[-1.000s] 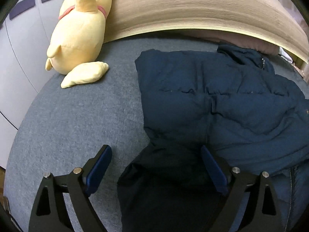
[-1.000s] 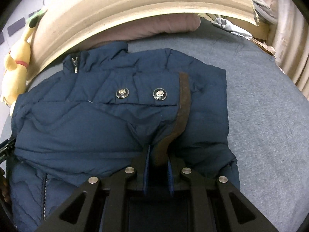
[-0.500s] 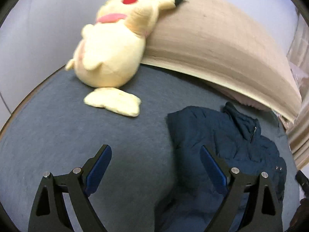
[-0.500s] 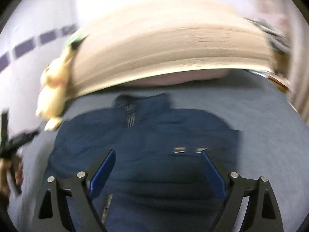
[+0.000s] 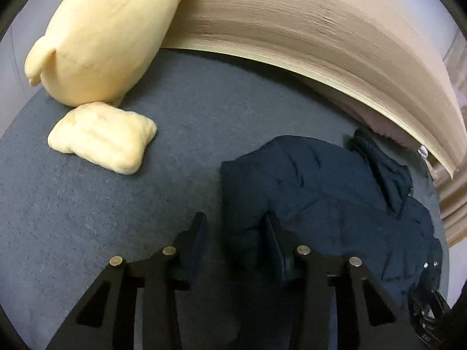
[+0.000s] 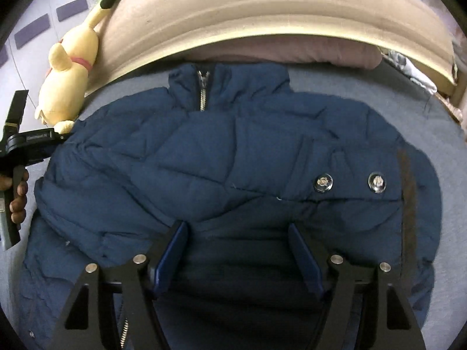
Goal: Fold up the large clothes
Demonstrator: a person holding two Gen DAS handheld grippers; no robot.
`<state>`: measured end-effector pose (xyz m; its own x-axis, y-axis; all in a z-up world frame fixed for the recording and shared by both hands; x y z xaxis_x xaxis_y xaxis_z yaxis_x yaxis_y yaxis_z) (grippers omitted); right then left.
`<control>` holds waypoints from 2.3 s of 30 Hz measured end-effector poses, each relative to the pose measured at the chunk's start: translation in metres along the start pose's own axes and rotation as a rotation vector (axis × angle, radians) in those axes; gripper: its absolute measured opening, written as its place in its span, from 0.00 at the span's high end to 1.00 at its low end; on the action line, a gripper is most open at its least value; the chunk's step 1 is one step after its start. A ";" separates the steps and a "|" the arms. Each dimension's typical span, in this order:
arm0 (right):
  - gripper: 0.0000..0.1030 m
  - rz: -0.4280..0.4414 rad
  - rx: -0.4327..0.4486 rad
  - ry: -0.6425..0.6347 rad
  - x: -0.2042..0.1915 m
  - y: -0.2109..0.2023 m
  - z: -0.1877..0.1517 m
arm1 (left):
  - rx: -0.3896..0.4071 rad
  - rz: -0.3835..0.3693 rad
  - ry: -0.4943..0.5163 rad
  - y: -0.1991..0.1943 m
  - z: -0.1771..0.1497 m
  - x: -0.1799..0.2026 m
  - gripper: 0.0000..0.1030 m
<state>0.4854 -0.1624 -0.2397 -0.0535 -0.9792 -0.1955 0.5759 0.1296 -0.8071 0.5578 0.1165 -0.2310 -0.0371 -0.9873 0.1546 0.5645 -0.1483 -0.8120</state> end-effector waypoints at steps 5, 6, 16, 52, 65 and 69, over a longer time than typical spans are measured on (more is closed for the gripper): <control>0.28 0.005 0.010 0.013 0.001 0.008 -0.005 | 0.018 0.070 0.081 0.005 -0.003 0.005 0.56; 0.27 0.000 0.008 0.013 0.001 0.008 -0.005 | 0.016 0.100 0.083 0.001 -0.001 0.004 0.48; 0.19 0.058 -0.004 0.065 -0.001 0.004 0.001 | 0.322 0.264 0.282 -0.114 0.001 0.114 0.19; 0.28 -0.005 0.214 0.264 0.101 -0.103 0.070 | 0.243 0.178 0.290 -0.095 -0.042 0.146 0.17; 0.28 -0.062 0.031 0.051 0.044 -0.018 -0.012 | 0.066 0.282 0.293 -0.039 -0.079 0.092 0.11; 0.26 -0.074 0.019 0.068 0.043 -0.011 -0.011 | 0.048 0.288 0.295 -0.031 -0.080 0.091 0.08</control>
<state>0.4678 -0.2042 -0.2456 -0.1517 -0.9731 -0.1733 0.5838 0.0533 -0.8101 0.4707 0.0271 -0.2372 -0.1025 -0.9632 -0.2487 0.6242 0.1324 -0.7700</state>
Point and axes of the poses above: each gripper's, at about its wrist camera, not at the fingertips, and y roughly the way its jaws point, x to its right, z to its top, the point moved 10 cm from there along y, roughly the way its jaws point, and after that the axes turned 11 degrees about y, right-handed, at the moved point
